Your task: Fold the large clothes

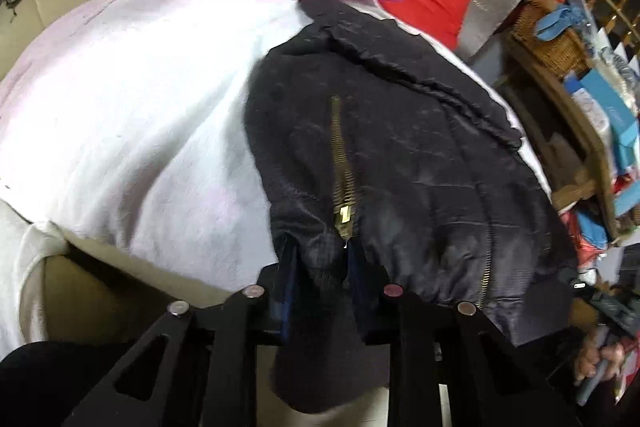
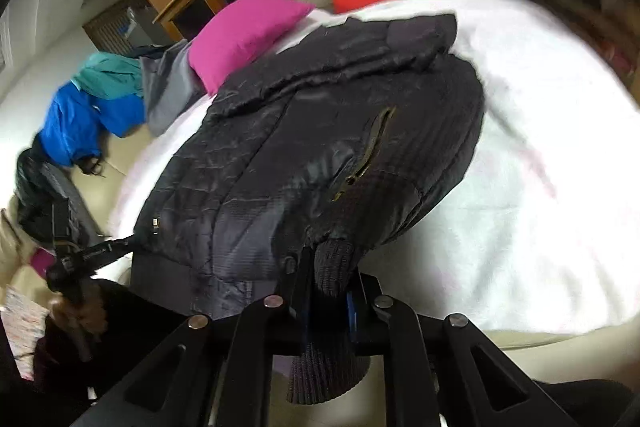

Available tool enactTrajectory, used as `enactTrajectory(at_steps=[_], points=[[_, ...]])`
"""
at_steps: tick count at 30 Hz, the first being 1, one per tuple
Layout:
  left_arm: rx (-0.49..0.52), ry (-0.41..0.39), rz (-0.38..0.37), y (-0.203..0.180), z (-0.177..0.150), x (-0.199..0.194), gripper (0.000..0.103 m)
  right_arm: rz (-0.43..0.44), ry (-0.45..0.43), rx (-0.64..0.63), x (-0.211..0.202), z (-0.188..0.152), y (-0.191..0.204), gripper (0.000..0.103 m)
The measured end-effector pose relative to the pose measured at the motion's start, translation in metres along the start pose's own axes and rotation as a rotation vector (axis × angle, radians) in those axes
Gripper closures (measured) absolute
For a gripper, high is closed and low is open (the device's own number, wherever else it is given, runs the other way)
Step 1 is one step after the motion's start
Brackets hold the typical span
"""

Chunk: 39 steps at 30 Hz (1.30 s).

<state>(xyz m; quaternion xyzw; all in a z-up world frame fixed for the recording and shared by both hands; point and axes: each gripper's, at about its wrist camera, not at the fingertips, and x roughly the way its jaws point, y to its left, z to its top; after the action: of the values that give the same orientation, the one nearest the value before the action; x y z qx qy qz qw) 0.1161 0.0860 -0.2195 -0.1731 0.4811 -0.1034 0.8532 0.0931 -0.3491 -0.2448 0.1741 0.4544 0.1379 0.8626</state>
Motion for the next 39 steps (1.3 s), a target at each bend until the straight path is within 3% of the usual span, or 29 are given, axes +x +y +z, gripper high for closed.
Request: enactTrajectory(at_steps=[1, 3, 6, 8, 9, 10, 11, 14, 18, 20, 23, 27, 33, 35, 39], points=[[-0.005, 0.031, -0.008, 0.001, -0.002, 0.005, 0.053, -0.009, 0.026, 0.022, 0.009, -0.001, -0.004, 0.085], [-0.004, 0.097, -0.011, 0.001, -0.007, 0.019, 0.031, -0.014, 0.092, 0.065, 0.030, -0.007, -0.011, 0.076], [0.031, 0.125, 0.024, -0.002, -0.010, 0.030, 0.031, -0.005, 0.159, 0.113, 0.051, -0.016, -0.021, 0.055], [0.038, 0.126, 0.022, -0.004, -0.009, 0.031, 0.032, -0.012, 0.149, 0.081, 0.048, -0.017, -0.014, 0.059], [0.037, 0.126, 0.025, -0.004, -0.007, 0.032, 0.048, -0.016, 0.136, 0.052, 0.045, -0.018, -0.011, 0.075], [0.038, 0.124, 0.042, -0.004, -0.005, 0.034, 0.074, -0.018, 0.127, 0.031, 0.041, -0.017, -0.006, 0.079], [0.035, 0.123, 0.059, -0.003, -0.001, 0.035, 0.084, -0.021, 0.115, 0.015, 0.039, -0.014, 0.000, 0.081], [-0.009, 0.129, -0.008, 0.006, 0.010, 0.028, 0.084, -0.013, 0.055, -0.034, 0.022, -0.001, 0.015, 0.084], [0.008, 0.088, -0.119, -0.004, 0.037, 0.007, 0.085, 0.028, -0.064, -0.077, -0.012, 0.036, 0.031, 0.084], [0.015, 0.044, -0.196, -0.011, 0.065, -0.008, 0.085, 0.067, -0.150, -0.066, -0.029, 0.064, 0.033, 0.084], [0.038, -0.022, -0.227, -0.025, 0.113, -0.016, 0.085, 0.092, -0.263, -0.036, -0.040, 0.112, 0.030, 0.085], [0.015, -0.078, -0.272, -0.040, 0.203, -0.004, 0.085, 0.075, -0.327, 0.015, -0.019, 0.195, 0.020, 0.085], [-0.033, -0.145, -0.204, -0.053, 0.353, 0.068, 0.085, 0.052, -0.394, 0.164, 0.056, 0.324, -0.023, 0.085], [-0.056, -0.127, -0.183, -0.054, 0.383, 0.102, 0.085, 0.049, -0.394, 0.218, 0.089, 0.362, -0.040, 0.085], [-0.063, -0.059, -0.037, -0.061, 0.419, 0.191, 0.085, -0.033, -0.344, 0.278, 0.160, 0.411, -0.065, 0.088]])
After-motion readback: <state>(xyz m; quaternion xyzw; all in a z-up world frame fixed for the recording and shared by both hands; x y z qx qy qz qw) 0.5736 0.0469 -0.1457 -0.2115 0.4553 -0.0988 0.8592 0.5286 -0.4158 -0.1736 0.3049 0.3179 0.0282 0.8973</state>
